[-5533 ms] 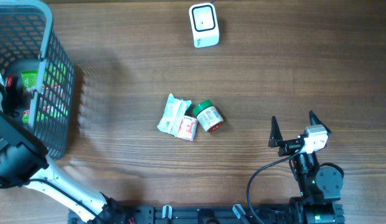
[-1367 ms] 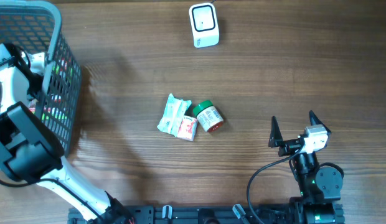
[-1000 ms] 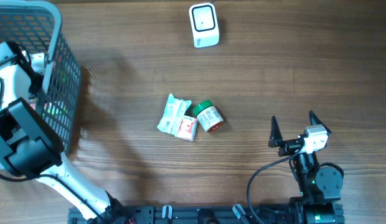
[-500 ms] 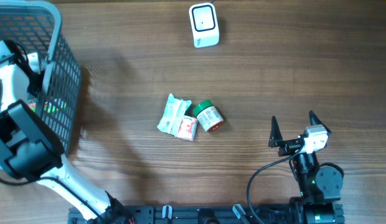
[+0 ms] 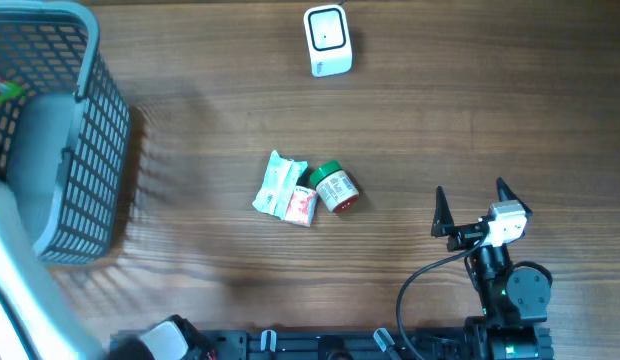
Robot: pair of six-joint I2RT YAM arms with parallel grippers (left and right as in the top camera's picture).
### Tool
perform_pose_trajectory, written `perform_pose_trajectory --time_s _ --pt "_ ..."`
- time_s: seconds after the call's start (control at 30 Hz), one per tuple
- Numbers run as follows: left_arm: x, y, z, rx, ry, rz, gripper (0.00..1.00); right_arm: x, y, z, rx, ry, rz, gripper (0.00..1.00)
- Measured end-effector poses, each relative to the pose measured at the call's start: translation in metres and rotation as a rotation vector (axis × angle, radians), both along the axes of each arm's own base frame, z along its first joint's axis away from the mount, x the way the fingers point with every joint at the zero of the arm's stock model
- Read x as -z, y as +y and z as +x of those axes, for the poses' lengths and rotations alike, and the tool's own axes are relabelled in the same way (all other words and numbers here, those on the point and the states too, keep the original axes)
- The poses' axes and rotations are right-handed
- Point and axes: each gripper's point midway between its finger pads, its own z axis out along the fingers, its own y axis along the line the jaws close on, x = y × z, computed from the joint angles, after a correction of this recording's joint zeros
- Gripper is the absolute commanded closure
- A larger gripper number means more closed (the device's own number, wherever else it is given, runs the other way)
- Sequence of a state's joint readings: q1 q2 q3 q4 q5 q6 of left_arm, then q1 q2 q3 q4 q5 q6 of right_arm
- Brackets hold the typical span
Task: Scan the item barcode
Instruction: 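Lift the items out of the basket and lower them beside the tissues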
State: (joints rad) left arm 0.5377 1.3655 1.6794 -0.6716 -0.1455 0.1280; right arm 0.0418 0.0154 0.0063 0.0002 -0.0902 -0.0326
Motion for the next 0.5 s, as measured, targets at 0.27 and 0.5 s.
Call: perform_pose_trajectory --time_s 0.27,0.5 --pt "-0.057 -0.092 -0.042 0.147 -0.185 -0.041 0.96 0.0 0.0 0.0 0.0 0.0 0.0 0.0" --pt "-0.01 -0.178 -0.067 0.356 -0.013 -0.223 0.96 0.0 0.0 0.0 0.0 0.0 0.0 0.0"
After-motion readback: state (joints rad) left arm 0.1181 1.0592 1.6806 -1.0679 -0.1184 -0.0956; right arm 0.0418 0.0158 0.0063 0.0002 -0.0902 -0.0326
